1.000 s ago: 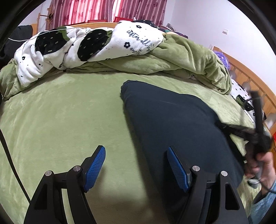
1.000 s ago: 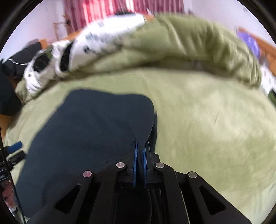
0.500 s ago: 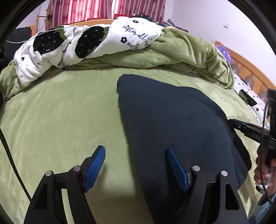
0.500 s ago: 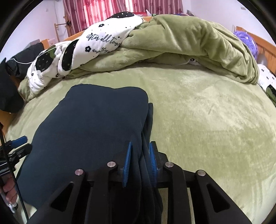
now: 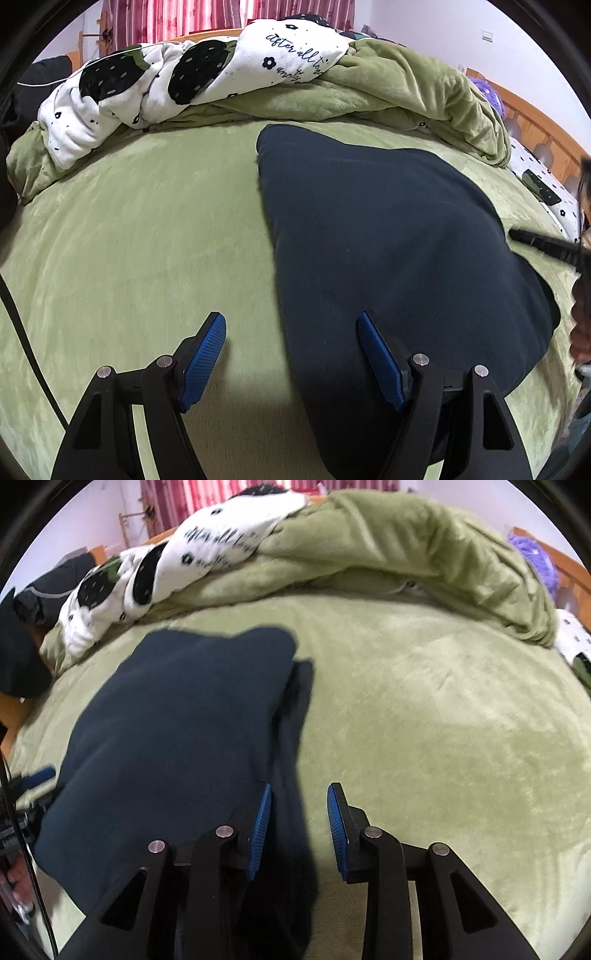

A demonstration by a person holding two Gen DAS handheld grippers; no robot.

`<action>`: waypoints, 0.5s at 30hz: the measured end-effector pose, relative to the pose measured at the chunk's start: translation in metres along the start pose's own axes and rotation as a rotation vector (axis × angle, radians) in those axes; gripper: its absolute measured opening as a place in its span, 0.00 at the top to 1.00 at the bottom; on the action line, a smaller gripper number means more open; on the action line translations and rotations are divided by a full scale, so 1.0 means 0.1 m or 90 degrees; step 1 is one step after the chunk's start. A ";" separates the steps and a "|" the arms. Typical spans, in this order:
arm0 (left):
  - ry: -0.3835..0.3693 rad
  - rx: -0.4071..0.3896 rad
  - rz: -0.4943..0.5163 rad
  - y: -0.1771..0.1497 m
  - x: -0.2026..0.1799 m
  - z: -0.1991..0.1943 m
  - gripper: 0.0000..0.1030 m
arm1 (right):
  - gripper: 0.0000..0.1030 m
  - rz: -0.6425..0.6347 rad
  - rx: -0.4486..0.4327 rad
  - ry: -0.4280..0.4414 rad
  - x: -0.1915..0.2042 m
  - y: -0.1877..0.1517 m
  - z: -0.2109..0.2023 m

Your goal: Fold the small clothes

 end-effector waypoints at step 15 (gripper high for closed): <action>-0.032 -0.017 -0.075 0.25 0.17 -0.03 0.30 | 0.66 0.050 0.008 0.113 0.15 0.07 0.02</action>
Point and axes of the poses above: each gripper's, at about its wrist camera, not at the fingertips, and z roughly the way its jaws point, x to its left, y to its top, the point moved 5 cm from there along z, roughly the way its jaws point, and after that the axes turned 12 degrees about -z, right-handed, at the moved point
